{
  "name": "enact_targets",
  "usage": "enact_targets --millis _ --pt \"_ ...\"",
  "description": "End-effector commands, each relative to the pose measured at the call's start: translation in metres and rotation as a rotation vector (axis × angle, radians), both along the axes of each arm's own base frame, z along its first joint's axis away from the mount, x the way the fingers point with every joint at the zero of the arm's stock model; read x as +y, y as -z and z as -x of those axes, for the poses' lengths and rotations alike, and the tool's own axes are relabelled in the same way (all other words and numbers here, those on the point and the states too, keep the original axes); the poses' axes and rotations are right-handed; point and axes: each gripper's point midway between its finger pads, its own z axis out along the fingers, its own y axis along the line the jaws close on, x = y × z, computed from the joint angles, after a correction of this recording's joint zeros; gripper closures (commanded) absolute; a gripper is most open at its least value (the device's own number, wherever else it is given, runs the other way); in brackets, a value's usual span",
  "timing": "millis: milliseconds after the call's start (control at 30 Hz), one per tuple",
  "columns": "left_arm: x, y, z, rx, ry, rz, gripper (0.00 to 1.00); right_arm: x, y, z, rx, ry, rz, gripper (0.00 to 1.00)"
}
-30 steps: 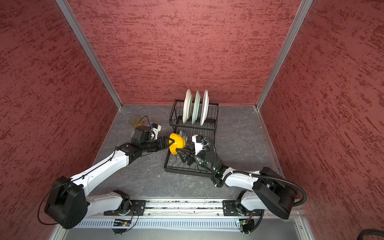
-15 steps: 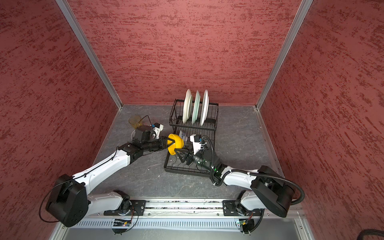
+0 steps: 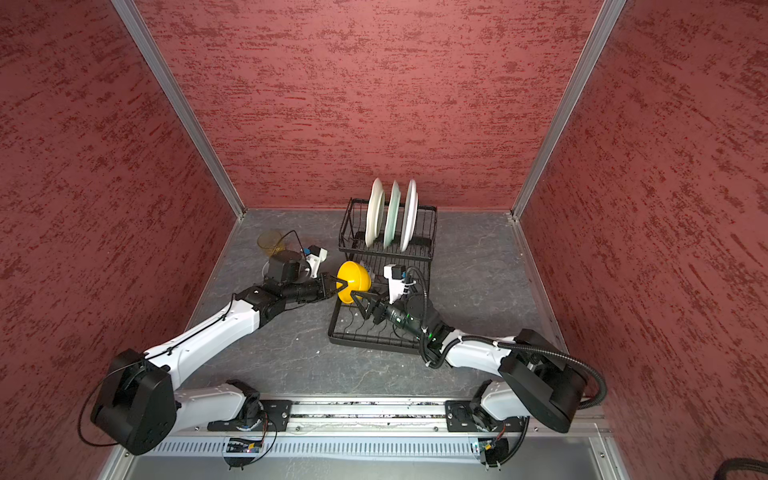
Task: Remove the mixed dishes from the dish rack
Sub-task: 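Grasp the yellow bowl with the left gripper while the right gripper releases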
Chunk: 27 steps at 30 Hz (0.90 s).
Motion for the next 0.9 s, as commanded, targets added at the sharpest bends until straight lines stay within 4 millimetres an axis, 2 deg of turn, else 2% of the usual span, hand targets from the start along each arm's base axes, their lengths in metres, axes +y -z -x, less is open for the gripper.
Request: enact_targets --millis 0,267,467,700,867 --pt "0.010 0.009 -0.006 0.016 -0.072 -0.039 1.00 0.015 -0.035 0.018 -0.114 -0.085 -0.055 0.14" --pt "0.013 0.007 -0.005 0.014 -0.078 -0.045 1.00 0.008 -0.033 0.014 -0.122 -0.045 -0.043 0.03" --pt "0.025 0.005 -0.006 0.010 -0.109 -0.058 1.00 0.000 -0.026 0.007 -0.128 0.020 0.004 0.01" --pt "0.064 0.001 -0.013 0.009 -0.203 -0.084 1.00 -0.010 -0.017 0.003 -0.138 0.072 0.062 0.01" --pt "0.107 0.001 -0.021 0.023 -0.320 -0.123 1.00 -0.016 -0.007 0.000 -0.118 0.107 0.108 0.01"
